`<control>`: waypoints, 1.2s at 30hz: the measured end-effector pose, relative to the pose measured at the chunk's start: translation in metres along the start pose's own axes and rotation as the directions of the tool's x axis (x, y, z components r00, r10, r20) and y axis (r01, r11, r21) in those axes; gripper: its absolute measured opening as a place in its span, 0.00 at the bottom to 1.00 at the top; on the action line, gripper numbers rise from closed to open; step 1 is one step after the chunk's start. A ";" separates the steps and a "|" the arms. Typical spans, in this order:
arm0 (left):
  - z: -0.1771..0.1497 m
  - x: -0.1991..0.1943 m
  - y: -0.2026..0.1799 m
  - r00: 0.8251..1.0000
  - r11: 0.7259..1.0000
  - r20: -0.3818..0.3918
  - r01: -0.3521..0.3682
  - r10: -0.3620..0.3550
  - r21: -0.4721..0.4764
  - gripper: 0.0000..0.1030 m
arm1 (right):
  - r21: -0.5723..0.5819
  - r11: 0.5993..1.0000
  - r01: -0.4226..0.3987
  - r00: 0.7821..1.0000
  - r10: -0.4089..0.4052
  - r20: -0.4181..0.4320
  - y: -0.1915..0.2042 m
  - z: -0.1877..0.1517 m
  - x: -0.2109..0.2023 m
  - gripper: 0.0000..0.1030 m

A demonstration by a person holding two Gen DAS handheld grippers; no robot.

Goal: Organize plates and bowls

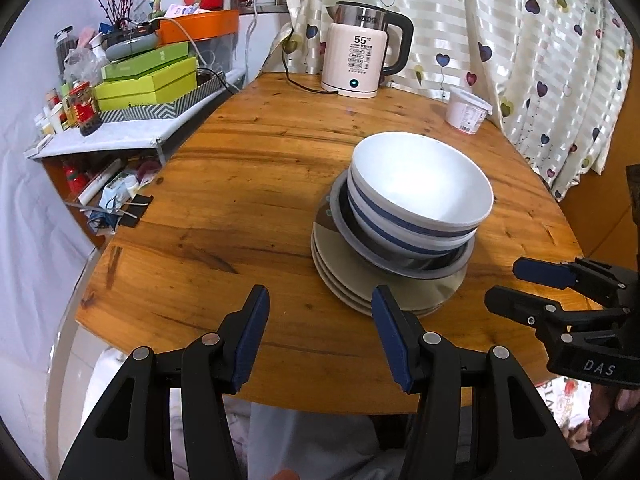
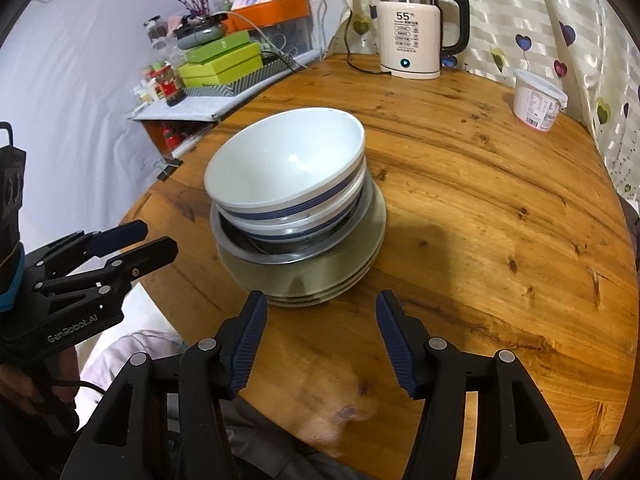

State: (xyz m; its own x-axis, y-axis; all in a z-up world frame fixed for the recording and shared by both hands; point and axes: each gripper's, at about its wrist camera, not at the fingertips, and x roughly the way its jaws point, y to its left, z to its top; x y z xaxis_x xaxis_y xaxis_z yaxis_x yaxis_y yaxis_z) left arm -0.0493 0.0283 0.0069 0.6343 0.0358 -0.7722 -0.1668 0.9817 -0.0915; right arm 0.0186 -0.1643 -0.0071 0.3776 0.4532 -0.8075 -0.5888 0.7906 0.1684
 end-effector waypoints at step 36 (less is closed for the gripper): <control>-0.004 0.006 0.004 0.999 1.000 -0.035 0.008 -0.009 -0.025 0.53 | -0.042 0.999 -0.023 1.000 0.023 -0.010 0.015 -0.001 0.005 0.57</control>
State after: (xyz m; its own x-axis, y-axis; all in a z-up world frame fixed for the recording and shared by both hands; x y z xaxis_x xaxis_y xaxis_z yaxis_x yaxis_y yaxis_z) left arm -0.0494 0.0312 -0.0004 0.6090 0.0205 -0.7929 -0.1807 0.9770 -0.1135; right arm 0.0108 -0.1509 -0.0091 0.3572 0.4671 -0.8089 -0.6267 0.7619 0.1632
